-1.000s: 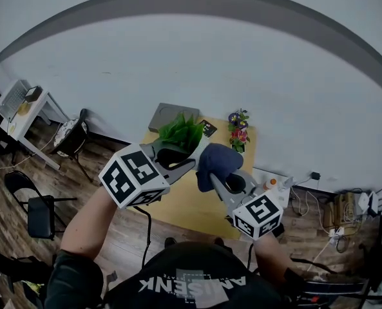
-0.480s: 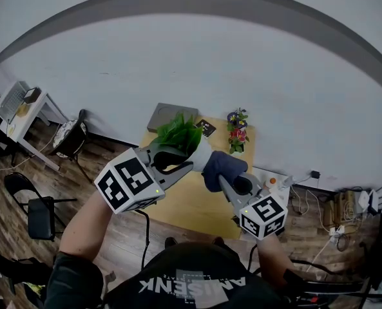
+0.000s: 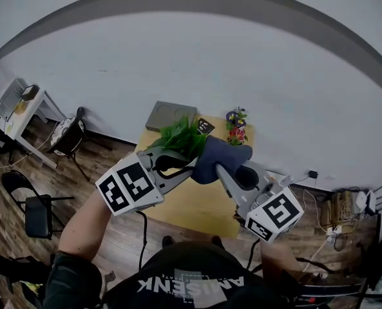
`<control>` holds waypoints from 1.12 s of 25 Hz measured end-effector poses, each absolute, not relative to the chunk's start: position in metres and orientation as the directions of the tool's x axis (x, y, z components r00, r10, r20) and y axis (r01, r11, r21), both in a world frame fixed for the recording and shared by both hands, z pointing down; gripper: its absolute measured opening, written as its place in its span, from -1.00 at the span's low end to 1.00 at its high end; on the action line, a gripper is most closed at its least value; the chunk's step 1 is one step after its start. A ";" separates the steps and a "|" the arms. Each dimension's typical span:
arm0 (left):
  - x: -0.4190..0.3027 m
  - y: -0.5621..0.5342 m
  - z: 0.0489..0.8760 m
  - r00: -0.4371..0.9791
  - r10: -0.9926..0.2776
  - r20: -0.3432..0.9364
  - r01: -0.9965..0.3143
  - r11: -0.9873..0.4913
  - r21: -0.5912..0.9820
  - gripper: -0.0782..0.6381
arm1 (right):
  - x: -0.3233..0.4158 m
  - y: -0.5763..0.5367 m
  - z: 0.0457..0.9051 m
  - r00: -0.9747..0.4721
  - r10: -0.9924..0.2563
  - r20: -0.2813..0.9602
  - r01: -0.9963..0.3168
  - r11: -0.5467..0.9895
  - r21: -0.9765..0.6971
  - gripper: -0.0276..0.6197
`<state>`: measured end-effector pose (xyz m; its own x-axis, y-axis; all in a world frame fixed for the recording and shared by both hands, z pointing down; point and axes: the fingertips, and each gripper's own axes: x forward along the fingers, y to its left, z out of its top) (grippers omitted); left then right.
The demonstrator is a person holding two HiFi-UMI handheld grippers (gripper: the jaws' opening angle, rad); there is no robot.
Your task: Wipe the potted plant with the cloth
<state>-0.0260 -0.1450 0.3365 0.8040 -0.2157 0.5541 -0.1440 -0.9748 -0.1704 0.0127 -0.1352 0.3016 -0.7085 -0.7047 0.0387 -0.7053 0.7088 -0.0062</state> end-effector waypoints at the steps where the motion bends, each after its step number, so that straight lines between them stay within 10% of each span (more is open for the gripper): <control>1: -0.027 -0.142 0.334 0.812 -0.206 0.546 -0.131 -0.976 -0.173 -0.72 | 0.009 -0.136 0.297 -0.715 -0.699 0.030 -0.699 0.715 -0.008 -0.83; 28: -0.043 -0.122 0.333 0.856 -0.105 0.506 0.010 -0.976 -0.218 -0.72 | 0.029 -0.151 0.412 -0.671 -0.685 0.284 -0.736 0.663 -0.138 -0.83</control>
<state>-0.0435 -0.1217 0.3332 0.8560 -0.1046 0.5063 0.0096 -0.9759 -0.2180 0.0287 -0.1507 0.4121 -0.6706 -0.6855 0.2837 -0.7360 0.6628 -0.1382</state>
